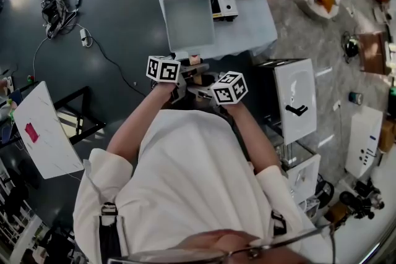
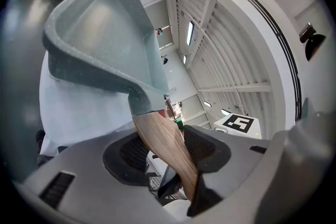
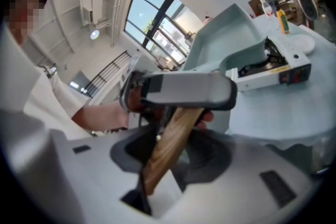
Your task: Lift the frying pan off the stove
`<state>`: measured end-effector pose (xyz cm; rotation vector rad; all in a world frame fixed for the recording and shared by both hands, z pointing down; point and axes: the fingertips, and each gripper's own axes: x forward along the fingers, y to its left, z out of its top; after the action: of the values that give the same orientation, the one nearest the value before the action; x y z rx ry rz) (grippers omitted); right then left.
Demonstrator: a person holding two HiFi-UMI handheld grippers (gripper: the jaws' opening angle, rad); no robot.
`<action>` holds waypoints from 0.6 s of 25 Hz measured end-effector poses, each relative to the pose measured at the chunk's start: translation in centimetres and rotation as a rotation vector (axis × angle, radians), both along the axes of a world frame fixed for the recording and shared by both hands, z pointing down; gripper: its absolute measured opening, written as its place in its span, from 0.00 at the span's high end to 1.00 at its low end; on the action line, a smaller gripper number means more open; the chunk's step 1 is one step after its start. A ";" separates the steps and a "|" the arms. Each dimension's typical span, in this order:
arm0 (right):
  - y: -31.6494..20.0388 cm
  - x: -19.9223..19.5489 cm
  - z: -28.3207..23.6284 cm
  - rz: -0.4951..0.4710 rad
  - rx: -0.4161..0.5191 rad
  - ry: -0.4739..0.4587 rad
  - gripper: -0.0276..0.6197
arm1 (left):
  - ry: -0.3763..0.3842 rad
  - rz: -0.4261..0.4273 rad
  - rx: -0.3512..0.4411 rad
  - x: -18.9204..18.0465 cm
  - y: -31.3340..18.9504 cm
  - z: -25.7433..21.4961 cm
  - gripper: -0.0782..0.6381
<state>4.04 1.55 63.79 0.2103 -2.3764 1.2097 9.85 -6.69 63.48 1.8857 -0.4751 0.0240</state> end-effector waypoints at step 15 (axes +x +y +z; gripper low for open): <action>4.4 -5.1 -3.0 -0.018 0.031 -0.006 0.67 | 0.003 -0.013 0.021 -5.2 4.3 -3.2 0.58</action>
<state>-1.02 5.92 60.78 0.1950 -2.3987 1.1673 4.67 -2.43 60.32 1.9030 -0.4868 0.0077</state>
